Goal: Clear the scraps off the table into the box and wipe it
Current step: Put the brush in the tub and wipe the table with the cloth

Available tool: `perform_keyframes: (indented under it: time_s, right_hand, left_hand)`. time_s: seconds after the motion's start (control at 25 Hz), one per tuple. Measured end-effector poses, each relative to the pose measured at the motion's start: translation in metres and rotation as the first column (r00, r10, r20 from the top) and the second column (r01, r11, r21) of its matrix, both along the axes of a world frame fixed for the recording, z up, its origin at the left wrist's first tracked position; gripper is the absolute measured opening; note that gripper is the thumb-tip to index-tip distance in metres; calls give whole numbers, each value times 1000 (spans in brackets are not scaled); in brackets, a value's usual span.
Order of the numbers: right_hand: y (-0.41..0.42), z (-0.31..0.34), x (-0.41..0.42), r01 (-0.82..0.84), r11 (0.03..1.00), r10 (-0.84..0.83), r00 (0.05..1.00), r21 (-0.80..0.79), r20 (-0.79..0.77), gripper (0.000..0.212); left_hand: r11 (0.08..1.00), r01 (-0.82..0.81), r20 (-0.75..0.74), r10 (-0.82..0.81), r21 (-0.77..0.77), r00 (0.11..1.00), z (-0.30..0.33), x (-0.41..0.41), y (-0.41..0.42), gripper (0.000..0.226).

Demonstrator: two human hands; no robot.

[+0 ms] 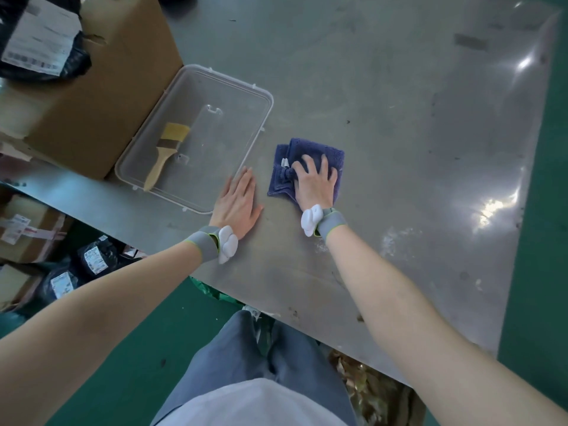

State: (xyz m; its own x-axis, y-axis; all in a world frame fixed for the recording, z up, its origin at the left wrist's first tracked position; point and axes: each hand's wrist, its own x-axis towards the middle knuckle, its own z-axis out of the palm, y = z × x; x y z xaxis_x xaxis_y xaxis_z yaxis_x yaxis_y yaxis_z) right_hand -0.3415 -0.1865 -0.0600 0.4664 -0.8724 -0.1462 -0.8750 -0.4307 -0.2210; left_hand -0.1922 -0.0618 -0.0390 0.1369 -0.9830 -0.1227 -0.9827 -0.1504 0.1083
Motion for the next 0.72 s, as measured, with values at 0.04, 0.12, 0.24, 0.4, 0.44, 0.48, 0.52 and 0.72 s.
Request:
perform_keyframes:
  time_s: [0.04,0.12,0.24,0.4,0.44,0.48,0.52,0.72]
  right_hand:
    - [-3,-1,-2,-8,1000,8,1000,-1,1,41]
    - [-8,0,-14,29,1000,-29,999,-2,29,40]
    - [-17,-2,-55,190,982,-189,981,-23,33,33]
    - [-11,-2,-134,365,928,-366,931,-70,-4,29]
    - [-5,-1,-152,413,908,-414,910,-72,-8,29]
    - [1,0,-167,456,887,-457,889,-68,-7,30]
    - [4,0,-177,481,874,-483,876,-66,-15,31]
    - [29,0,-231,557,828,-559,829,-60,-21,41]
  left_hand:
    - [1000,-15,-41,15,15,999,1,-5,-4,65]
    - [998,-39,-99,43,45,994,0,-17,-15,68]
    - [993,-68,-118,78,93,990,-1,-32,-23,69]
    - [992,-27,-120,42,121,992,-2,-55,-21,69]
    - [992,-2,-119,17,129,993,-3,-63,-19,68]
    - [991,7,-113,8,134,994,-4,-68,-17,67]
    - [990,-10,-105,24,138,994,-5,-68,-16,66]
    - [990,-48,-101,62,135,993,-9,-68,-19,62]
